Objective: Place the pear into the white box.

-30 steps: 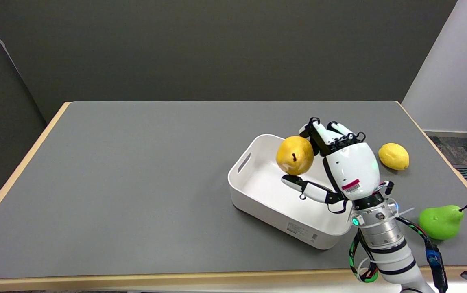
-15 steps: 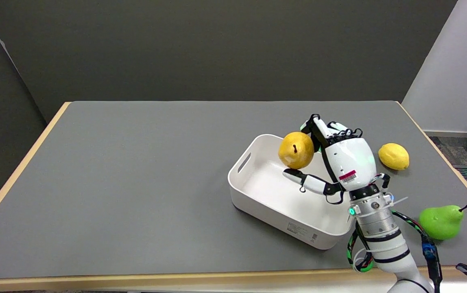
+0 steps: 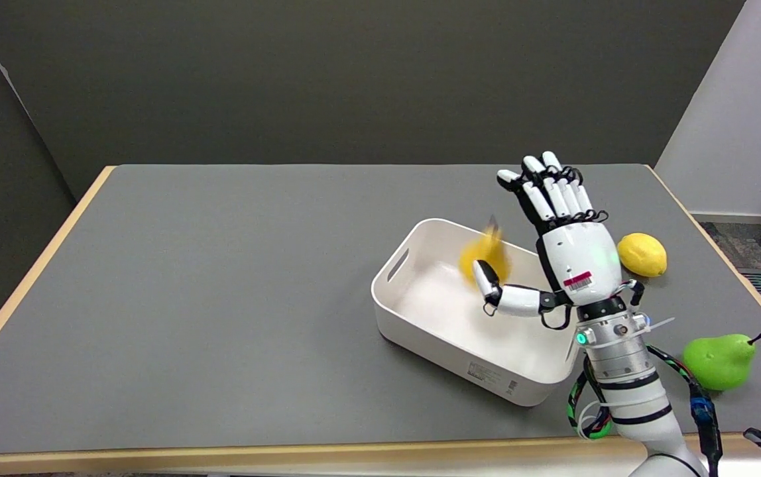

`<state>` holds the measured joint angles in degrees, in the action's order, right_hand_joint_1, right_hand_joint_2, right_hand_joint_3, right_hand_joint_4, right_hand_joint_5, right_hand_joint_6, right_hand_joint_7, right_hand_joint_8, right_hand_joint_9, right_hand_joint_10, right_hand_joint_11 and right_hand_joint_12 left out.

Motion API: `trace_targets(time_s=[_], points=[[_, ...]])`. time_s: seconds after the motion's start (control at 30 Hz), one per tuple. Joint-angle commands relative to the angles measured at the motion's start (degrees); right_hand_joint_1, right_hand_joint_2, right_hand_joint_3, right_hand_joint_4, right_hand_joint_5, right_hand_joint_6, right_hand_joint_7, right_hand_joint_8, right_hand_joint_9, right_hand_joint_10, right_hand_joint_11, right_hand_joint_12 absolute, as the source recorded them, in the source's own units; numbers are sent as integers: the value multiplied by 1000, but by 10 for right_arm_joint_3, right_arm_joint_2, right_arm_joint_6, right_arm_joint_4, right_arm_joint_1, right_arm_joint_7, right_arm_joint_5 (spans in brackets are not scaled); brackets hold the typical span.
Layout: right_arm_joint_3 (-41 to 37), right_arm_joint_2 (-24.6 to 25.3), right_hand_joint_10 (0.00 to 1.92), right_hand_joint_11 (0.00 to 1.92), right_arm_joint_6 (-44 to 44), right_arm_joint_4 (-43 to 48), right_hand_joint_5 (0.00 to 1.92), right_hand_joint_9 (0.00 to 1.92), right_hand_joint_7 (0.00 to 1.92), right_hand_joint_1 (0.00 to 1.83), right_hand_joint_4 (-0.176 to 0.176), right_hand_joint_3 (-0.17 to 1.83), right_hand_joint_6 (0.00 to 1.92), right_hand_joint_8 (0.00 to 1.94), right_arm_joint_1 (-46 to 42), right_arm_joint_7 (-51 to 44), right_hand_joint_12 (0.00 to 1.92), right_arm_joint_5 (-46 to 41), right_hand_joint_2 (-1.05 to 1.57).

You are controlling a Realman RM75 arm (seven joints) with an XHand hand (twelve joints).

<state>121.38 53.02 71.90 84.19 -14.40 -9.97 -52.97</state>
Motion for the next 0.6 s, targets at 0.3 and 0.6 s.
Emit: trace_targets(time_s=[0.3,0.6], points=[[4,-3,-1,-1,55,31,126,-1,-1,445,61,804,326,31,-20,75,526,30,541],[18,0,535,-1,153,79,168,-1,141,430,36,871,376,258,-18,161,878,149,581]])
